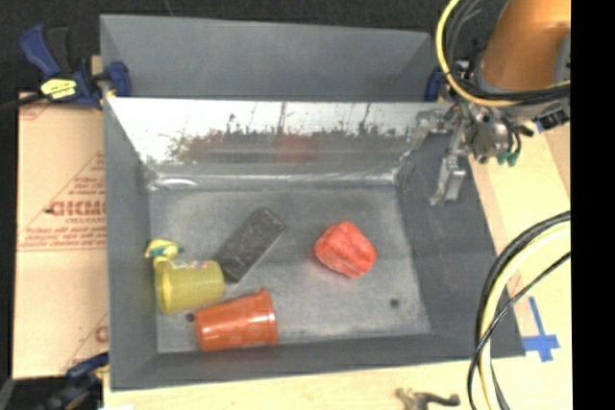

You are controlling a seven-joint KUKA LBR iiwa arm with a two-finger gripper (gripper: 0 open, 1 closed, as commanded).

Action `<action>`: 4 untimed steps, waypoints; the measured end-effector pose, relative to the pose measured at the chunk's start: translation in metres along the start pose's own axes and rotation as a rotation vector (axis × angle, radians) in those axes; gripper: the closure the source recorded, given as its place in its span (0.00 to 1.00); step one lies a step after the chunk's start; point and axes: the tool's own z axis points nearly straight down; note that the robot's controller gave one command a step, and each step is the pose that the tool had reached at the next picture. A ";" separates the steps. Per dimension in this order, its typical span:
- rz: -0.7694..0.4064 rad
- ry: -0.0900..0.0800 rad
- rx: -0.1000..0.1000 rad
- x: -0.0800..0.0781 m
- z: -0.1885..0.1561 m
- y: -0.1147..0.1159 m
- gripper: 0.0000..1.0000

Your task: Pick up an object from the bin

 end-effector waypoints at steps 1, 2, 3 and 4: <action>-0.004 -0.008 0.001 -0.001 -0.006 0.001 0.00; 0.021 -0.002 -0.002 0.044 0.122 0.095 0.00; 0.070 -0.023 0.004 0.048 0.026 0.090 0.00; 0.012 0.003 -0.002 0.129 0.089 0.146 0.00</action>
Offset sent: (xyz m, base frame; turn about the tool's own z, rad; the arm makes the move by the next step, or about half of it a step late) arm -0.0428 0.0926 -0.1187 0.0247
